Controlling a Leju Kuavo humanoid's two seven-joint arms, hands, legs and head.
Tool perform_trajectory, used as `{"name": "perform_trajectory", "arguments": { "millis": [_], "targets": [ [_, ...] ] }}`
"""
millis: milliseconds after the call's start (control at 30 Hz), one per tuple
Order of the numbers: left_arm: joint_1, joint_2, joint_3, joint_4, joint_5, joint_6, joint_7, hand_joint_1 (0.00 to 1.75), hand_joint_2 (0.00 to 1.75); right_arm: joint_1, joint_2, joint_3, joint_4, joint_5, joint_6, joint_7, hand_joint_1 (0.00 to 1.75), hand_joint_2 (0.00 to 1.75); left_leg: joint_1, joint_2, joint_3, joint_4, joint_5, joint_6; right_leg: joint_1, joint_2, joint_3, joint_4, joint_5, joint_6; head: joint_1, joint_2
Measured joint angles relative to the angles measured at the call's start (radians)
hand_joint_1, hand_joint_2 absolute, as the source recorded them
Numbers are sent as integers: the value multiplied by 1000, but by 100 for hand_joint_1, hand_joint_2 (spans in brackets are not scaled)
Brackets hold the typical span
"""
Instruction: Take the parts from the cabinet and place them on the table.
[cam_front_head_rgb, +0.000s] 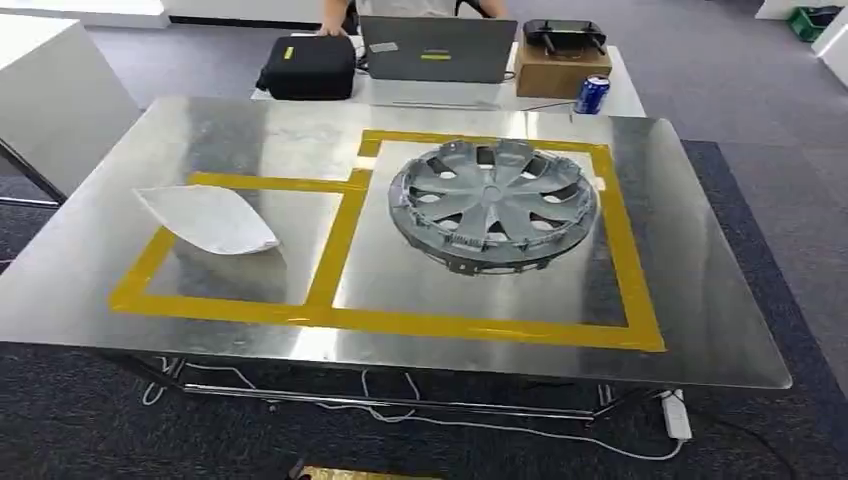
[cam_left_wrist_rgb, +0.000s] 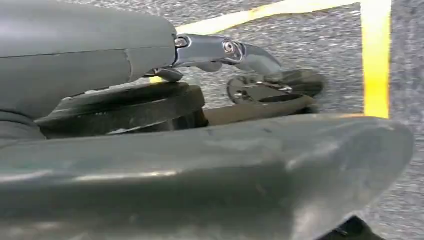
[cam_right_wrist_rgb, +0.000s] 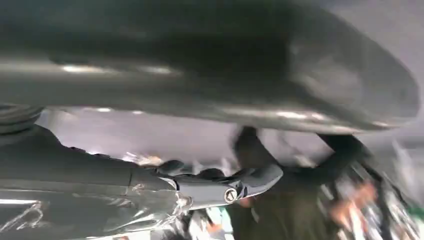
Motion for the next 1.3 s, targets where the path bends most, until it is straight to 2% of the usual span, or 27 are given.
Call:
{"name": "perform_trajectory", "arguments": {
  "millis": [33,100,133,167,233,300,333,367,433,500,533,600,667,700,733,767,867,900,933,1000,1033,1067,1133,1200,1233,1267,1300],
  "targets": [
    [0,0,1,0,8,-11,7,0,0,-3,-10,0,61,27,-21,22,0,0,-3,1,-12,1,9,1,1,0,-1,47,-13,0,0,0],
    [-1,-2,6,0,21,-20,17,0,0,-11,-45,0,214,107,-63,102,0,0,-9,2,-40,4,28,1,5,0,52,32,35,-7,1,0],
    [-3,-7,8,0,21,-11,27,0,0,-18,-73,0,312,160,-79,180,0,0,-11,2,-52,6,37,0,7,0,113,-35,72,-13,0,0],
    [-6,-11,8,0,20,-3,33,0,0,-26,-93,0,389,185,-94,237,0,0,-13,1,-62,8,45,-2,10,1,184,-126,86,-20,1,0],
    [-13,-15,9,0,17,9,44,0,0,-45,-132,1,526,208,-110,303,0,0,-20,0,-75,16,57,-11,16,2,285,-276,39,-29,2,0],
    [-17,-16,10,0,14,21,52,0,0,-55,-164,0,655,225,-70,382,0,0,-16,2,-75,16,71,-22,21,2,267,-275,41,-35,-2,0],
    [-17,-17,12,0,15,30,56,0,0,-58,-172,1,724,233,-30,421,0,0,-14,1,-76,15,78,-28,23,1,265,-275,47,-44,-1,0],
    [-17,-16,17,0,19,34,61,0,0,-61,-178,2,770,235,-9,444,0,0,-13,0,-79,18,77,-35,15,-5,259,-281,60,-54,0,0],
    [-18,-16,24,0,22,37,63,0,0,-73,-185,2,843,238,13,453,0,0,-10,-2,-106,90,-26,-51,15,-9,238,-281,78,-67,-7,-1],
    [-20,-16,27,0,22,39,64,0,0,-79,-189,2,892,240,20,459,0,0,-5,-2,-147,239,-134,-62,15,-11,219,-280,98,-68,-13,-1],
    [-21,-16,28,0,24,39,64,0,0,-79,-189,2,916,241,25,460,0,0,-4,-2,-157,297,-155,-66,15,-14,203,-279,109,-66,-13,0],
    [-20,-14,37,0,56,47,59,0,0,-81,-189,3,956,243,87,450,0,0,1,-2,-130,304,-113,-70,14,-16,176,-275,127,-62,-14,0],
    [-18,-13,62,0,87,56,52,0,0,-85,-189,5,980,243,161,445,0,0,9,-1,-34,176,-38,-76,11,-15,147,-265,141,-53,-15,0],
    [-18,-13,71,0,85,62,52,0,0,-88,-182,6,992,243,172,442,0,0,13,-1,20,99,-28,-79,10,-15,139,-259,146,-47,-15,0],
    [-19,-14,72,0,80,66,52,0,0,-91,-179,10,1004,243,180,437,0,0,13,-1,59,37,-42,-79,16,-15,129,-253,150,-41,-19,0],
    [-21,-15,74,0,76,71,46,0,0,-93,-170,17,1018,243,189,427,0,0,10,-4,66,12,-52,-63,17,-15,122,-248,159,-35,-21,0],
    [-21,-17,81,0,75,91,24,0,0,-101,-157,43,1038,243,190,372,0,0,10,-6,42,14,-51,-37,16,-17,108,-244,182,-18,-20,0],
    [-23,-18,84,1,75,103,24,0,0,-100,-154,60,1045,243,190,350,0,0,11,-2,36,13,-43,-25,12,-13,102,-235,162,-14,-19,0],
    [-24,-18,86,1,75,108,27,0,0,-99,-149,81,1051,243,186,332,0,0,10,-2,29,13,-34,-17,13,-13,90,-199,110,-11,-16,0],
    [-25,-17,91,1,70,109,43,0,0,-106,-146,114,1057,243,177,330,0,0,5,-2,6,13,-15,-8,15,-11,51,-52,-5,-8,-8,-1],
    [-24,-16,91,1,64,109,52,0,0,-111,-145,122,1062,243,179,337,0,0,1,-2,-7,13,-3,-5,15,-11,35,20,-41,-9,-7,0],
    [-24,-16,91,1,63,109,55,0,0,-113,-145,129,1066,243,182,342,0,0,-3,-2,-22,14,8,-3,17,-11,34,61,-44,-12,-7,0],
    [-24,-16,91,1,61,108,61,0,0,-114,-145,142,1069,243,183,345,0,0,-12,-3,-49,15,30,0,22,-10,87,27,21,-26,-6,0],
    [-25,-17,92,1,53,105,68,0,0,-116,-145,151,1072,243,192,359,0,0,-18,-5,-71,15,50,-1,35,-8,202,-126,72,-49,-6,0],
    [-26,-19,91,1,47,98,73,0,0,-120,-145,155,1072,244,203,377,0,0,-19,-5,-77,16,59,-4,43,-6,266,-219,44,-63,-8,0],
    [-28,-19,90,1,32,93,79,0,0,-124,-145,162,1073,244,212,397,0,0,-24,-4,-82,18,66,-8,40,-7,302,-280,33,-65,-7,0],
    [-30,-21,83,1,5,90,82,0,0,-126,-140,169,1077,244,218,421,0,0,-22,-2,-85,18,78,-12,45,-5,285,-284,33,-59,-9,0]
  ]
}}
